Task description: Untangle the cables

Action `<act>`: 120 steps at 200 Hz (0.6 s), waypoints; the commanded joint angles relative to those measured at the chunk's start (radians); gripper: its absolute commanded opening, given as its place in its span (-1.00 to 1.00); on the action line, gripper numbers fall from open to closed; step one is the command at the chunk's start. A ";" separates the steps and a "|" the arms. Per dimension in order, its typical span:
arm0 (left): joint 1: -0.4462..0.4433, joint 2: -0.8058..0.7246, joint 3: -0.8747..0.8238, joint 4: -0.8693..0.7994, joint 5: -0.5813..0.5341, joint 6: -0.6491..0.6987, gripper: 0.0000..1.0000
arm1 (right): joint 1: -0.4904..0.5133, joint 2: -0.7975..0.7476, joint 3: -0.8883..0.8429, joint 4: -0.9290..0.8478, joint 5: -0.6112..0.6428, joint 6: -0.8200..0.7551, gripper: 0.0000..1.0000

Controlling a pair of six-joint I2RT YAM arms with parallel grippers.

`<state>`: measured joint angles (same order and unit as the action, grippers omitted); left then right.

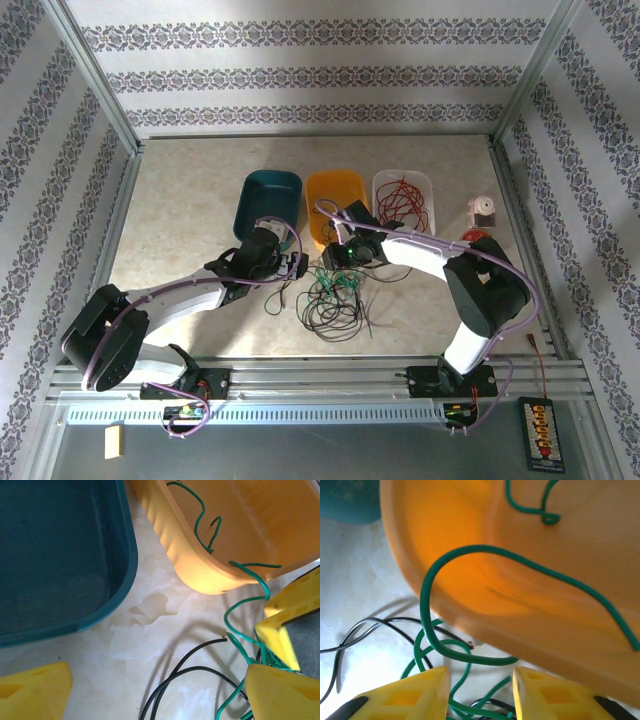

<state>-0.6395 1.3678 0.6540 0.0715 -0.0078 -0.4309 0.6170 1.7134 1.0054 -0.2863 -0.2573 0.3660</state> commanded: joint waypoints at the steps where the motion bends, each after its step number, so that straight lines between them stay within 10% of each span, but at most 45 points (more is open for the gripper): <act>1: 0.008 -0.013 -0.002 0.005 0.015 0.010 0.79 | 0.026 0.012 0.006 0.013 -0.038 -0.008 -0.21; 120: 0.006 0.008 0.012 -0.016 0.033 0.036 0.78 | 0.048 -0.050 -0.086 0.034 -0.058 -0.036 -0.09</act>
<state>-0.6395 1.3678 0.6540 0.0704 0.0185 -0.4259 0.6525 1.7336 0.9684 -0.2497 -0.3214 0.3588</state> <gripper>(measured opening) 0.891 0.451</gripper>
